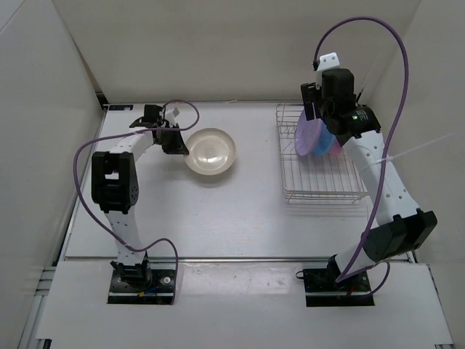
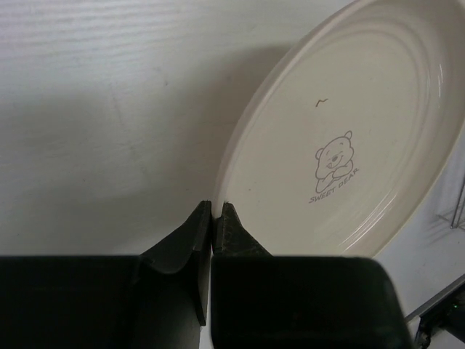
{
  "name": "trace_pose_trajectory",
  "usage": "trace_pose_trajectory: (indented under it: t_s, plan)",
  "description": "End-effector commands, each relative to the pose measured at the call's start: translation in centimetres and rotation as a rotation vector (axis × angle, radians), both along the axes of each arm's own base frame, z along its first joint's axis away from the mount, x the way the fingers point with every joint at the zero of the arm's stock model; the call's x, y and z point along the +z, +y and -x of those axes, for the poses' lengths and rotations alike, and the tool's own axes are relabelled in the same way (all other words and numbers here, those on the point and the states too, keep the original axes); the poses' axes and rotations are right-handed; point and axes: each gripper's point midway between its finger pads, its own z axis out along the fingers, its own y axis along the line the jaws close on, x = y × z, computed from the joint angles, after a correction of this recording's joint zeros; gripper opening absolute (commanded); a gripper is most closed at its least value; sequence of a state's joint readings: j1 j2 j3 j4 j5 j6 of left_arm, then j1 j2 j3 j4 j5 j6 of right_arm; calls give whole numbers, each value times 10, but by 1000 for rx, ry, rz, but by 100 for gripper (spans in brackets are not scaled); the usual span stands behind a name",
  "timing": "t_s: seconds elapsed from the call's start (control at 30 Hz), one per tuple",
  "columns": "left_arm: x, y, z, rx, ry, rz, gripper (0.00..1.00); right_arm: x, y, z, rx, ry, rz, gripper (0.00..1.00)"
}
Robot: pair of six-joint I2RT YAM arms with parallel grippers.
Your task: Unload the plates from the dish rack
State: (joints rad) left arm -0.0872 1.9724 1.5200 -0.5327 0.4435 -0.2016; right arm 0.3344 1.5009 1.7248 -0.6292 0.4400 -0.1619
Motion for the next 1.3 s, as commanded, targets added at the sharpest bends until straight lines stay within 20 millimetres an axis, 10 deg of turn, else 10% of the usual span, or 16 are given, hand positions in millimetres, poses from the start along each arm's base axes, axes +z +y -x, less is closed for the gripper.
trace_pose_trajectory:
  t_s: [0.0, 0.33, 0.4, 0.43, 0.63, 0.77, 0.97, 1.27]
  plan:
    - [8, -5, -3, -21, 22, 87, 11, 20, -12, -8, -53, -78, 57, 80]
    - [-38, 1, -5, -3, 166, 129, 12, 10, -12, 1, -18, -59, 71, 80]
    - [-36, 3, -8, 1, 156, 122, 28, 6, -12, 1, -11, -48, 88, 80]
    - [-37, 4, -8, 9, 155, 111, 53, 2, -11, 1, 8, -37, 109, 80]
    - [-41, 6, 0, -12, 179, 96, 100, -14, -18, -12, -21, -17, 181, 80]
    - [-15, 13, 5, -43, 91, 39, 100, -21, -29, -28, -67, -18, 292, 78]
    - [77, 36, 24, -72, -109, -68, 100, -44, -26, -57, -107, 27, 408, 70]
    - [164, 71, 91, 6, -266, -196, 100, -72, -18, -83, -126, 59, 461, 61]
